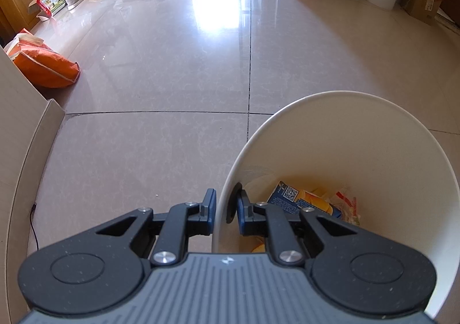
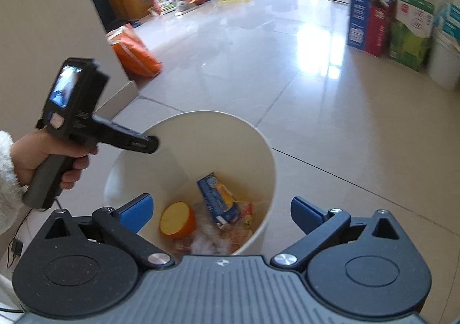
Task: Collect trash
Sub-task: 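Lower the right tool onto the last orange peel half and close it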
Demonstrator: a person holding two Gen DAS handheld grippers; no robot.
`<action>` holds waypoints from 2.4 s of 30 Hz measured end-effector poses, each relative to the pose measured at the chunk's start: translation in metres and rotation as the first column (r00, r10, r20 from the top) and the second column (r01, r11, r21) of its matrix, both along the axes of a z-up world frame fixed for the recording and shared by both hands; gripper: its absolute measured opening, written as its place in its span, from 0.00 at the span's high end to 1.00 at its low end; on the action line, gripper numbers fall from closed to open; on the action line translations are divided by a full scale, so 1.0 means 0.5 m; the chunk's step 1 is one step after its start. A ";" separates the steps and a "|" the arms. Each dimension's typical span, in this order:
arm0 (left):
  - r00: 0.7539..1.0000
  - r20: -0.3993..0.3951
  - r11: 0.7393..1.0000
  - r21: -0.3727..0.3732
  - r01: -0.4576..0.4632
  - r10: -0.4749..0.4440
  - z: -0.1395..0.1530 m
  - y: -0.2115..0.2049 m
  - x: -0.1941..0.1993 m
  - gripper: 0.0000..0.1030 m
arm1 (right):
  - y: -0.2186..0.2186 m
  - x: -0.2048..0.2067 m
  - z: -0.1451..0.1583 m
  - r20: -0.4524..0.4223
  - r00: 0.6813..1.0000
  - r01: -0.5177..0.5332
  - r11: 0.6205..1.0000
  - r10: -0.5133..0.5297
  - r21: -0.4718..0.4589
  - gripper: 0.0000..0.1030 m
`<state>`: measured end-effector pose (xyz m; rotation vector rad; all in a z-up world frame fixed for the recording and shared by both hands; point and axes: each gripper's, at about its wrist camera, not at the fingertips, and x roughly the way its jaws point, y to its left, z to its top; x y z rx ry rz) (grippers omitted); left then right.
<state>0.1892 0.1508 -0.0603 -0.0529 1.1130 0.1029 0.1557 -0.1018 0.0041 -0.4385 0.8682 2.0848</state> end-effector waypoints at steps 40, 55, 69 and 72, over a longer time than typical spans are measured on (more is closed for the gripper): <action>1.000 0.006 1.000 0.000 0.006 -0.006 -0.005 0.001 0.000 0.86 | 0.188 0.242 -0.672 0.117 0.688 0.676 0.573 -0.717 -0.464 0.00; 1.000 0.003 1.000 0.003 0.005 -0.005 0.000 -0.008 0.001 0.85 | 0.244 0.216 -0.719 0.241 0.675 0.710 0.525 -0.698 -0.468 0.16; 1.000 0.004 1.000 -0.011 -0.005 0.005 0.002 -0.005 0.000 0.85 | 0.234 0.197 -0.681 0.295 0.698 0.705 0.556 -0.652 -0.441 0.29; 1.000 0.003 1.000 -0.012 -0.006 0.006 0.001 -0.004 0.000 0.85 | 0.224 0.192 -0.656 0.307 0.702 0.704 0.560 -0.642 -0.438 0.30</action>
